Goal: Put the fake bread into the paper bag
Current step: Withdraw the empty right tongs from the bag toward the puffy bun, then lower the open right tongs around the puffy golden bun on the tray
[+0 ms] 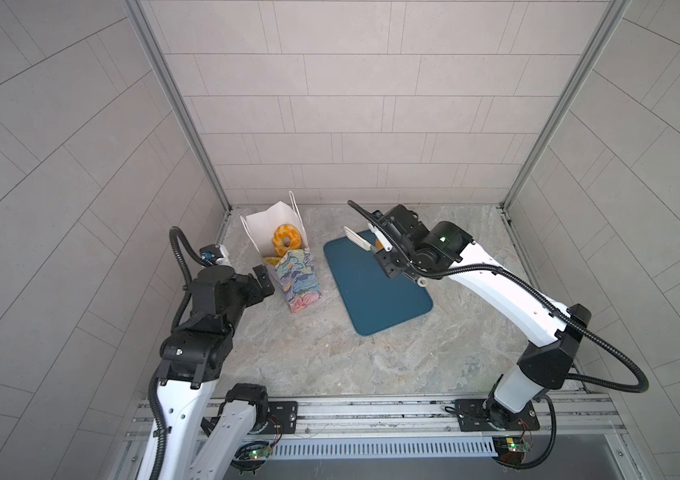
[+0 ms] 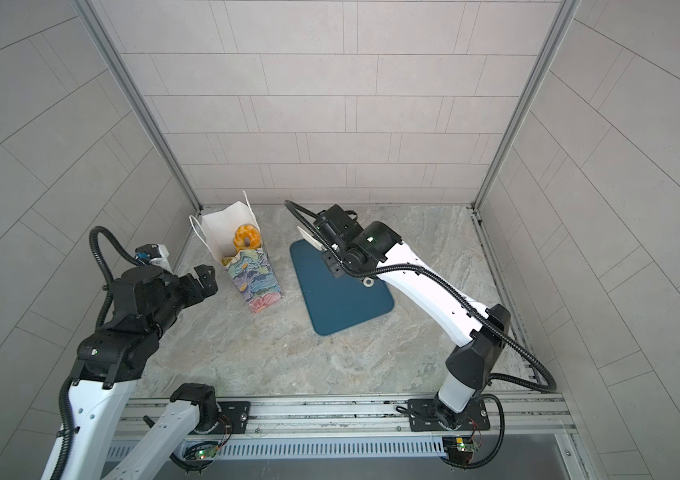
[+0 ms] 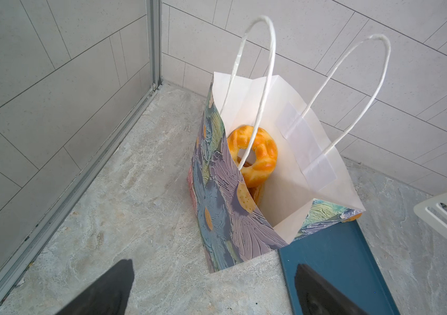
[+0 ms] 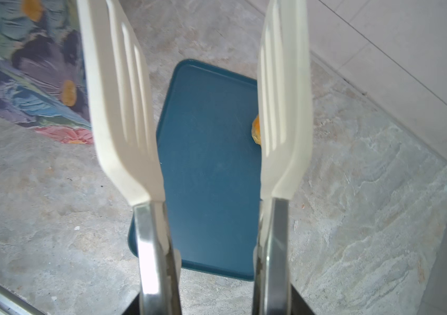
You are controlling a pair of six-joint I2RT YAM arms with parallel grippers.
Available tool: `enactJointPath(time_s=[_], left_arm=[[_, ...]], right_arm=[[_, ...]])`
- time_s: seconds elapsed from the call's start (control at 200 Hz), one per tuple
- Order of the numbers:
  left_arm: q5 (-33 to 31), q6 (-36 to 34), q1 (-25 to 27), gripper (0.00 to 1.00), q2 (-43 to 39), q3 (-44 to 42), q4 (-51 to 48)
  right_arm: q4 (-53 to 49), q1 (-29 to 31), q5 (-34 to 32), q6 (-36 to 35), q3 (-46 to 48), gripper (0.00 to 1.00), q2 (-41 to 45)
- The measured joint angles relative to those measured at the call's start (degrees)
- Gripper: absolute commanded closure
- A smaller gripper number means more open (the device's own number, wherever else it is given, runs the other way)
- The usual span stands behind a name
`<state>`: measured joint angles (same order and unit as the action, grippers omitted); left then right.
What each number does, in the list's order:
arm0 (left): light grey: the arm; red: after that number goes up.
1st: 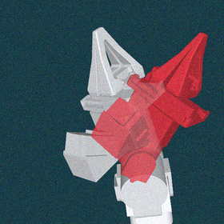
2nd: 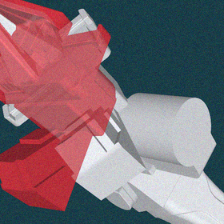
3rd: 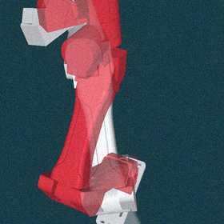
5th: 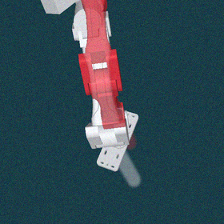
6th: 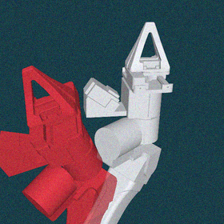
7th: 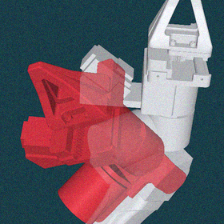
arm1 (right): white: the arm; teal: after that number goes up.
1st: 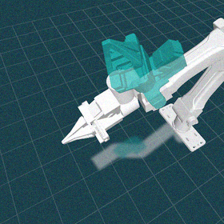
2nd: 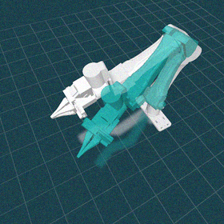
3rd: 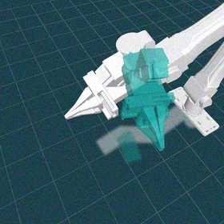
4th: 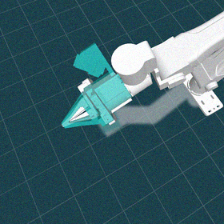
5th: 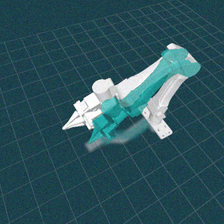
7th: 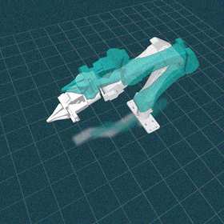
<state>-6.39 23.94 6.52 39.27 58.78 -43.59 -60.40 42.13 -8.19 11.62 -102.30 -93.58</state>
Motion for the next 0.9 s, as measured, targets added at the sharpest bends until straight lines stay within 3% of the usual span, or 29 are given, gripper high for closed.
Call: enactJointPath(time_s=[0.34,0.535,0.901], left_arm=[[0.37,0.02,0.28,0.00,0.17,0.00,0.00],[0.37,0.02,0.37,0.00,0.22,0.00,0.00],[0.33,0.00,0.37,0.00,0.20,0.00,0.00]], right_arm=[[2.97,-13.99,1.73,-0.24,12.41,0.46,-0.04],[3.85,-18.40,4.15,-0.92,9.73,0.47,-6.88],[4.94,-20.22,7.32,-3.98,0.37,0.48,-20.59]])
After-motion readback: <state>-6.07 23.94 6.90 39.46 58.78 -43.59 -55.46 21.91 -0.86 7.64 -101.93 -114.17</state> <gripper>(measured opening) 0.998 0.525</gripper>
